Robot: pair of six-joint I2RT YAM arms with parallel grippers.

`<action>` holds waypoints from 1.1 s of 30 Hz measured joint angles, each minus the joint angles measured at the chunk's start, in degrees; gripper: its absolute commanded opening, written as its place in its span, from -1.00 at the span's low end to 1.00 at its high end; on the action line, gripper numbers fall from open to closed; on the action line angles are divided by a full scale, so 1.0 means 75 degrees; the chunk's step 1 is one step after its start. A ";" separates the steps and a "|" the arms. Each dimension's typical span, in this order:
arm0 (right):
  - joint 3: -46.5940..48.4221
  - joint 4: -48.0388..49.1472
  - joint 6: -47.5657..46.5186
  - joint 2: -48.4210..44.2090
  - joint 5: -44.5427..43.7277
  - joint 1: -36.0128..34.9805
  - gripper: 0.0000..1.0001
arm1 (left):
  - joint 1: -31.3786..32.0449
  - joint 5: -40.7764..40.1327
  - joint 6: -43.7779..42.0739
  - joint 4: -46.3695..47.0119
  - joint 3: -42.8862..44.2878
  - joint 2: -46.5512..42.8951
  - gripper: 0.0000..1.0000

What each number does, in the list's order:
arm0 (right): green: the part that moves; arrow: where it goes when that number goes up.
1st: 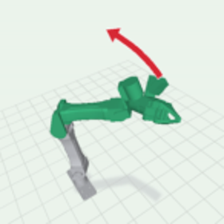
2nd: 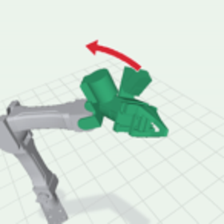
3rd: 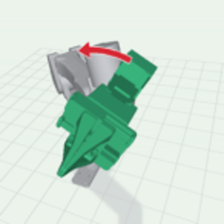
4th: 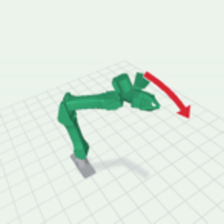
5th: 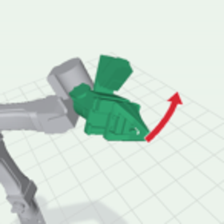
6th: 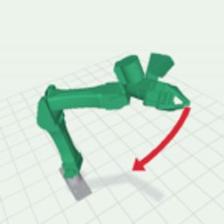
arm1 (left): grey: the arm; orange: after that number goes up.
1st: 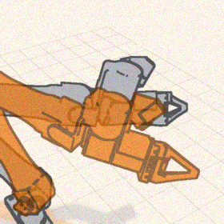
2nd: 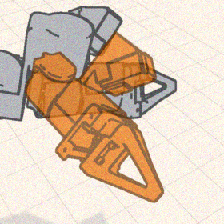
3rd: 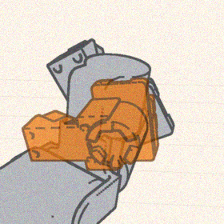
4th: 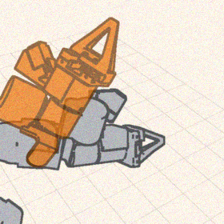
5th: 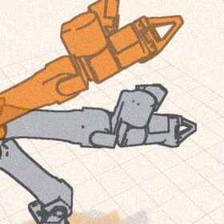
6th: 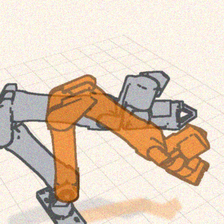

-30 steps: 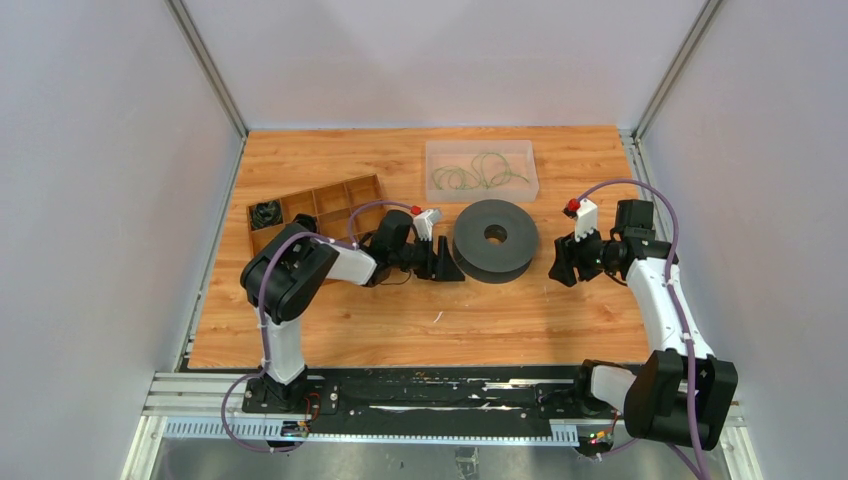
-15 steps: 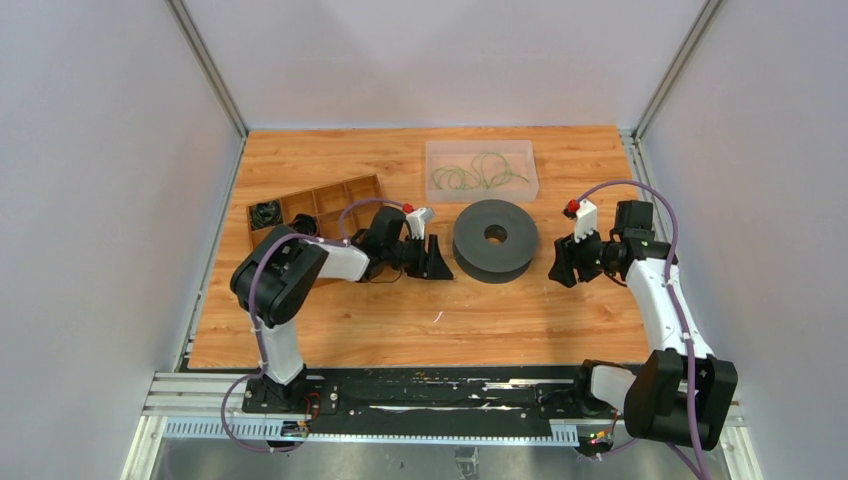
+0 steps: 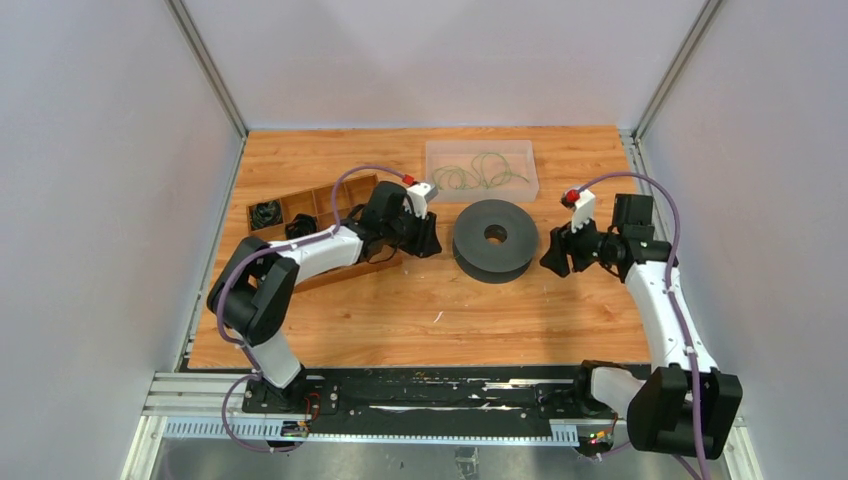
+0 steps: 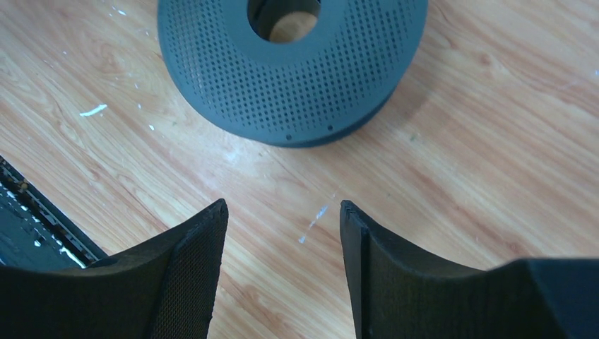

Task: Wrap the cables
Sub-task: Wrap the cable around the cable reel.

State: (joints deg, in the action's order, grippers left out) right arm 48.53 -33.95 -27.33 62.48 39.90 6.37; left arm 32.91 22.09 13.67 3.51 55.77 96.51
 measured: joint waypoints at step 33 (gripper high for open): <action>0.0437 0.1244 0.0793 0.1489 -0.0898 -0.1600 0.19 | 0.0382 -0.0233 -0.0309 -0.0417 0.0726 0.1518 -0.63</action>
State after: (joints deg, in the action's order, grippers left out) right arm 51.81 -24.62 -21.39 73.65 33.17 -5.63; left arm 35.77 20.34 11.35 0.38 61.21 107.90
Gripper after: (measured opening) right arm 0.595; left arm 0.193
